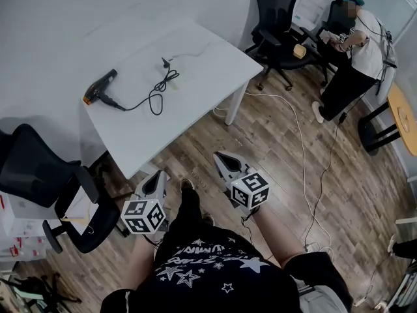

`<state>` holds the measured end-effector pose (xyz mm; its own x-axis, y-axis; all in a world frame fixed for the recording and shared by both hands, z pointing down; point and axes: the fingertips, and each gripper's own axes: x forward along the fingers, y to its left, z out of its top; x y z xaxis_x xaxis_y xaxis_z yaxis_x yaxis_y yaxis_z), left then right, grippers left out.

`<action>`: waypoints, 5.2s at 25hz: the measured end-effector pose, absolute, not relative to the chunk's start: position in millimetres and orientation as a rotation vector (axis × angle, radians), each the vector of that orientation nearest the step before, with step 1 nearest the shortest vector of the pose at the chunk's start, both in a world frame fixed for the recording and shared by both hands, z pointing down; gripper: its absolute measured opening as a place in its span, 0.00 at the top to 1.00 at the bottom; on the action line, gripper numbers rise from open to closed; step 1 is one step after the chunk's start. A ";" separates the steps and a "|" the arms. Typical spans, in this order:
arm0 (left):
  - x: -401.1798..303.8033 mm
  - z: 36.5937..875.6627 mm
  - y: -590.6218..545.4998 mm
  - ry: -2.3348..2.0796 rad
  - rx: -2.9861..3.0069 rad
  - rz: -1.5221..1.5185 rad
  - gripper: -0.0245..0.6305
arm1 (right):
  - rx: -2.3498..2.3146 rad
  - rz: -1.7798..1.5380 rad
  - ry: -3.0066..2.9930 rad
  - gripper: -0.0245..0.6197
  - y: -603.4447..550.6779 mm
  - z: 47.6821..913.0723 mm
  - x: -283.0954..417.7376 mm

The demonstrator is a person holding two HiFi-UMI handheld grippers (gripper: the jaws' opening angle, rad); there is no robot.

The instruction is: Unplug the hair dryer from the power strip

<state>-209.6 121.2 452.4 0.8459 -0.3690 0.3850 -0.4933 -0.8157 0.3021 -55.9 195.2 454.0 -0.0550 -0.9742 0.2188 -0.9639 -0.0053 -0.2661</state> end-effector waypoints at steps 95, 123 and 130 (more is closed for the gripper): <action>112.7 601.8 -216.4 -1.122 2.236 0.809 0.95 | -1.329 -0.839 3.041 0.95 -297.6 539.9 183.2; 115.0 604.0 -217.1 -1.054 2.199 0.877 0.95 | -1.217 -0.322 3.591 0.82 -344.2 578.9 117.1; 114.3 607.1 -219.7 -1.075 2.178 0.889 0.95 | -1.285 -0.340 3.479 0.83 -344.7 580.0 118.2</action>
